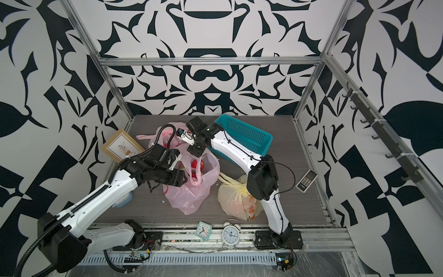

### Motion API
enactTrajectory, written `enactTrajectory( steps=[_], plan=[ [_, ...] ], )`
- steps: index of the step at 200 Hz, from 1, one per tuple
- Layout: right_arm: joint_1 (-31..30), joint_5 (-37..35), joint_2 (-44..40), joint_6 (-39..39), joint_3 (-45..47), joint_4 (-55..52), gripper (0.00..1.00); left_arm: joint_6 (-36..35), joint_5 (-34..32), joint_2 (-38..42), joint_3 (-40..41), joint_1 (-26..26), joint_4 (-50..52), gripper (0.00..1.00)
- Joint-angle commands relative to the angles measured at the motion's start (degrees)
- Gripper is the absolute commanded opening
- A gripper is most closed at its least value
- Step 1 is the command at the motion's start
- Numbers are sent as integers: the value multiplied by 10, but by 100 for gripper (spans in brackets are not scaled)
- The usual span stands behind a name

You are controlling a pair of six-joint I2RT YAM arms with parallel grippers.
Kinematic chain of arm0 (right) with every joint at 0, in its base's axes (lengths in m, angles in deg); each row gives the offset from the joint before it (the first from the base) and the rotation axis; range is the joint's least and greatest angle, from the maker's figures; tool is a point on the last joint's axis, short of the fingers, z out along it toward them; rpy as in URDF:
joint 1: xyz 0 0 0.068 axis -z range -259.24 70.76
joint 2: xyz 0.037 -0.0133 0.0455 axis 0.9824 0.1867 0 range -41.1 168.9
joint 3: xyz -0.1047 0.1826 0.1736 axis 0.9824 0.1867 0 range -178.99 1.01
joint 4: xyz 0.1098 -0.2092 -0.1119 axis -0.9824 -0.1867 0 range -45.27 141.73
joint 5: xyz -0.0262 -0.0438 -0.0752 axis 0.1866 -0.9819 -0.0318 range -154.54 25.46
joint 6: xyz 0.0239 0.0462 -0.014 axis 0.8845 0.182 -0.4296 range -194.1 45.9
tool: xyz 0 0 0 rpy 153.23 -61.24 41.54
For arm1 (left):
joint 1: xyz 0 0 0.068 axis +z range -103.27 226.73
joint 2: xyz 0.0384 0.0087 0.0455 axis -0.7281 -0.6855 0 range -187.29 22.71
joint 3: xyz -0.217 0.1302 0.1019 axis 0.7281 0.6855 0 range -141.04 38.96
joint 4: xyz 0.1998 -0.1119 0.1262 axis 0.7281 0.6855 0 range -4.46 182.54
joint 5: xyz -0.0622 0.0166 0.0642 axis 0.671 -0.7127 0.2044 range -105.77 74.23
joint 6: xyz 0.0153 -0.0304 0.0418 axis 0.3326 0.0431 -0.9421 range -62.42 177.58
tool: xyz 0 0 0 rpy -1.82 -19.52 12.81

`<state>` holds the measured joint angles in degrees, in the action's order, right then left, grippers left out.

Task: Untie the knot of a plastic bag & take out the apple
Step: Untie the plastic bag at the center of the board.

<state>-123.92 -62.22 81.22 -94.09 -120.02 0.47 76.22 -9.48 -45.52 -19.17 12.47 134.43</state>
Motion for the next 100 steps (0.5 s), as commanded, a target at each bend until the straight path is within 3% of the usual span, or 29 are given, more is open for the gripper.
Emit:
enactTrajectory(
  steps=[1,7,46,56,74,100],
  plan=[
    [-1,-72,23,22,-49,-29,9,8,16,-6,13,-2,2,74],
    [-2,-80,28,32,-56,-32,0,9,18,-6,16,-2,-2,74],
    [-3,-128,5,131,-12,38,0,7,16,-31,24,-7,-9,67],
    [-3,-167,-16,168,23,82,0,5,10,-43,21,-7,-9,58],
    [-3,-195,-62,223,94,151,0,4,-4,-75,14,-7,-11,27],
    [-3,-222,-124,277,186,216,0,-10,-53,-97,-9,2,-5,15]
  ],
)
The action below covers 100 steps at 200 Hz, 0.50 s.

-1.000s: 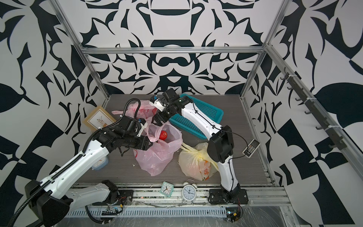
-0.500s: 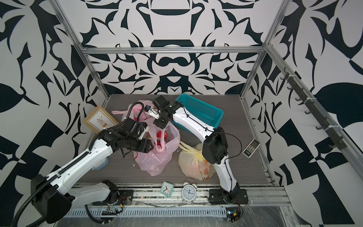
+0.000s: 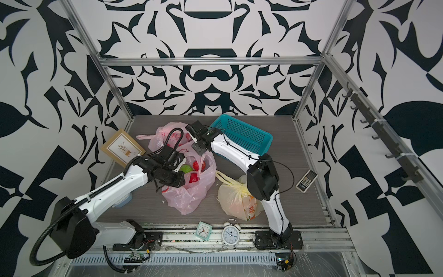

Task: Untie the knot of a plastic bag & take out the apple
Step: Untie the plastic bag at the center of the board.

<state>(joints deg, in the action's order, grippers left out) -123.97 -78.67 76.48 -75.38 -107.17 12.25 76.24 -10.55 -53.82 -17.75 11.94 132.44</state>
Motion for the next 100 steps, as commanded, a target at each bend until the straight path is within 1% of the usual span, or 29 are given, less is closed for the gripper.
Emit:
enactTrajectory(
  steps=[1,14,33,51,63,78,100],
  plan=[
    [-3,-58,-79,91,61,100,0,-11,-44,-14,-24,8,16,14],
    [-3,-62,-109,111,104,124,0,-24,-64,-22,-41,22,27,11],
    [-3,-60,-153,137,162,157,0,-45,-93,-24,-67,56,30,10],
    [-3,-51,-187,164,213,180,0,-68,-95,-23,-81,93,9,10],
    [-3,-33,-203,190,243,196,0,-77,-86,-29,-85,115,-26,9],
    [-5,-8,-209,213,270,206,0,-83,-81,-48,-103,121,-30,9],
    [-10,7,-209,232,298,219,0,-82,-67,-66,-132,120,-28,8]
  ],
)
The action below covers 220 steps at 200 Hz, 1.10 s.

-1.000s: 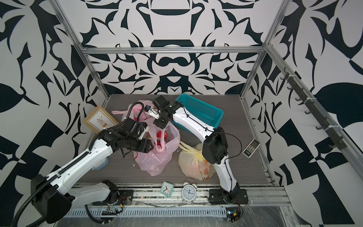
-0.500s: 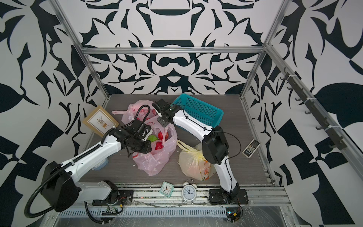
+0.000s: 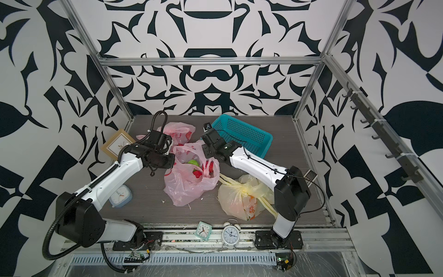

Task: Untie the knot of a plastic bag & take out the apple
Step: Untie the plastic bag at the center of the board.

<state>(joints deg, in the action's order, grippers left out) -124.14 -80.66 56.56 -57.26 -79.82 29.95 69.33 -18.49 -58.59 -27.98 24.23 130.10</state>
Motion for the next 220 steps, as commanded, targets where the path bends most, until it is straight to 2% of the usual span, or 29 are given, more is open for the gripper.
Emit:
enactTrajectory(
  steps=[1,15,30,50,64,100,125,130,156,164,185,196,206,215,220],
  plan=[
    [-9,28,-10,50,25,42,0,-13,14,-18,-30,-3,-4,8],
    [-11,28,-12,50,33,42,0,-4,33,-5,-35,-6,-3,11],
    [-11,25,-16,42,33,34,0,7,36,27,-36,-19,13,35],
    [-11,23,-23,33,38,34,0,25,30,78,-28,-53,52,59],
    [-13,21,-23,31,39,36,0,42,15,120,-24,-80,86,69],
    [-26,15,-20,32,53,55,0,87,15,153,-12,-128,136,78],
    [-41,-1,-16,29,55,61,0,109,13,123,1,-152,141,80],
    [-44,-5,-16,29,56,63,0,111,11,115,0,-154,140,83],
    [-55,-12,-18,27,68,76,0,118,16,73,-3,-157,116,84],
    [-57,-12,-19,27,72,79,0,120,25,55,-2,-158,107,89],
    [-58,-13,-24,28,81,85,0,120,27,14,4,-165,108,89],
    [-58,-13,-26,28,85,89,0,120,27,-3,11,-165,112,86],
    [-57,-14,-28,26,87,92,0,118,32,-15,15,-165,117,67],
    [-57,-15,-29,25,89,92,0,116,33,-22,16,-165,127,31],
    [-57,-16,-30,25,89,93,0,116,26,-24,15,-165,134,17]
  ],
)
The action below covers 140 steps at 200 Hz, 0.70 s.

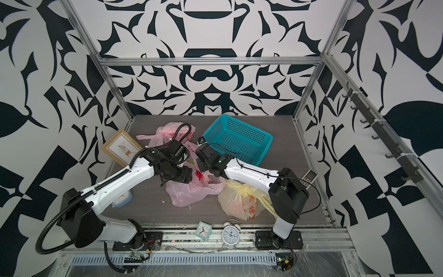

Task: Untie the knot of a plastic bag & take out the apple
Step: Untie the plastic bag at the center of the board.

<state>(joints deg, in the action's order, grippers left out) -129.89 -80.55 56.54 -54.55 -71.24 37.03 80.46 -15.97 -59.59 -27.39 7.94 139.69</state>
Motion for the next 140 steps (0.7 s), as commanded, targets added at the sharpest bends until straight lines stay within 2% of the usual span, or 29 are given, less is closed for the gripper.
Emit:
enactTrajectory(
  steps=[1,9,32,66,98,116,140],
  plan=[
    [0,-17,-30,-2,3,23,0,5,-1,-13,9,-3,39,15],
    [0,-19,-33,-2,6,24,0,2,-17,-12,6,-2,50,6],
    [1,-23,-45,-2,16,33,0,-27,-80,7,-15,14,72,0],
    [0,-24,-81,13,58,72,0,-97,-161,28,-67,81,74,0],
    [-1,-46,-132,52,131,119,0,-149,-247,48,-93,98,29,0],
    [-8,-63,-154,75,168,137,0,-157,-265,54,-78,101,17,0],
    [-16,-96,-170,102,214,144,0,-132,-277,61,-15,112,19,0]
  ],
)
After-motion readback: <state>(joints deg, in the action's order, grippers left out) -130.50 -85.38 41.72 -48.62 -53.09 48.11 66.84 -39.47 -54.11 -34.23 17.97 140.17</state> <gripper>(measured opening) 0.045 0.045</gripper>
